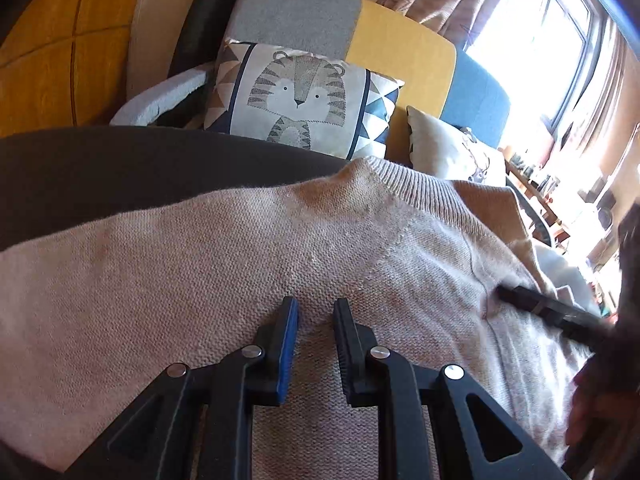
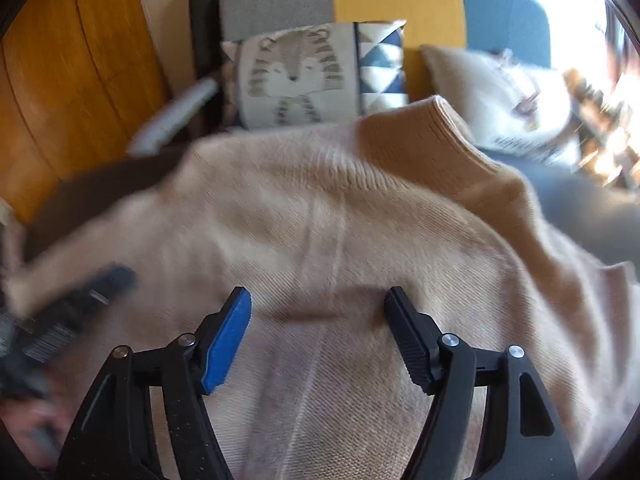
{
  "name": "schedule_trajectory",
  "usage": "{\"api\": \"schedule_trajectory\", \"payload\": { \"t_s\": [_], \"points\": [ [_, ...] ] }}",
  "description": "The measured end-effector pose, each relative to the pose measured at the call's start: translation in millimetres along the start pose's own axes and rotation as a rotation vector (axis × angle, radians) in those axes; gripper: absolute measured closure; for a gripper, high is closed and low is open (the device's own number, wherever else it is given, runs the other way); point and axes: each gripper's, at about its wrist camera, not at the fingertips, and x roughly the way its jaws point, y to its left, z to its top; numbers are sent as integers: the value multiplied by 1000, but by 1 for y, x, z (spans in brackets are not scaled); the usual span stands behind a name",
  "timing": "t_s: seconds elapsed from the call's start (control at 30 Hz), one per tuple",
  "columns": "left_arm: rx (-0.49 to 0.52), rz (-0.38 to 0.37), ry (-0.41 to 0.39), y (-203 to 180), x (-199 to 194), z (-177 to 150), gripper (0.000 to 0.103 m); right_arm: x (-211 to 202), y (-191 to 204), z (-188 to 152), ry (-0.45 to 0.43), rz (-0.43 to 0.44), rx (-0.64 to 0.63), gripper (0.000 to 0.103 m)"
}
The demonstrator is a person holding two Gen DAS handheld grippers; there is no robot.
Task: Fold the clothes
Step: 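Grasp the sleeve cuff with the right gripper and fold it onto the body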
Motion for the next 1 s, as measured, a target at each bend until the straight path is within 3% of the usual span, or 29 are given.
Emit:
{"api": "schedule_trajectory", "payload": {
  "t_s": [0.1, 0.17, 0.3, 0.43, 0.5, 0.63, 0.7, 0.83, 0.9, 1.0],
  "points": [
    [7, 4, -11, 3, -4, -5, 85, -21, -27, 39, -72, 58, 95, 30],
    [11, 7, -19, 5, -7, -8, 85, -20, -46, 68, -57, 64, 156, 30],
    [15, 7, -28, 2, 2, -5, 85, 12, -82, 110, 72, 68, 290, 30],
    [13, 2, -34, 3, 6, -4, 85, 58, -105, 117, 229, 52, 383, 32],
    [14, 1, -38, 3, 6, -5, 85, 76, -116, 113, 275, 93, 456, 45],
    [14, -3, -46, 5, 7, -5, 85, 99, -129, 106, 272, 172, 569, 83],
    [9, -11, -48, 7, 8, -5, 85, 106, -132, 103, 263, 182, 600, 91],
    [4, -19, -52, 9, 8, -5, 85, 92, -120, 113, 144, 239, 528, 96],
    [3, -20, -53, 9, 8, -6, 85, 71, -105, 119, 63, 303, 427, 96],
    [2, -23, -52, 9, 8, -7, 85, 24, -66, 116, -65, 406, 164, 96]
  ]
}}
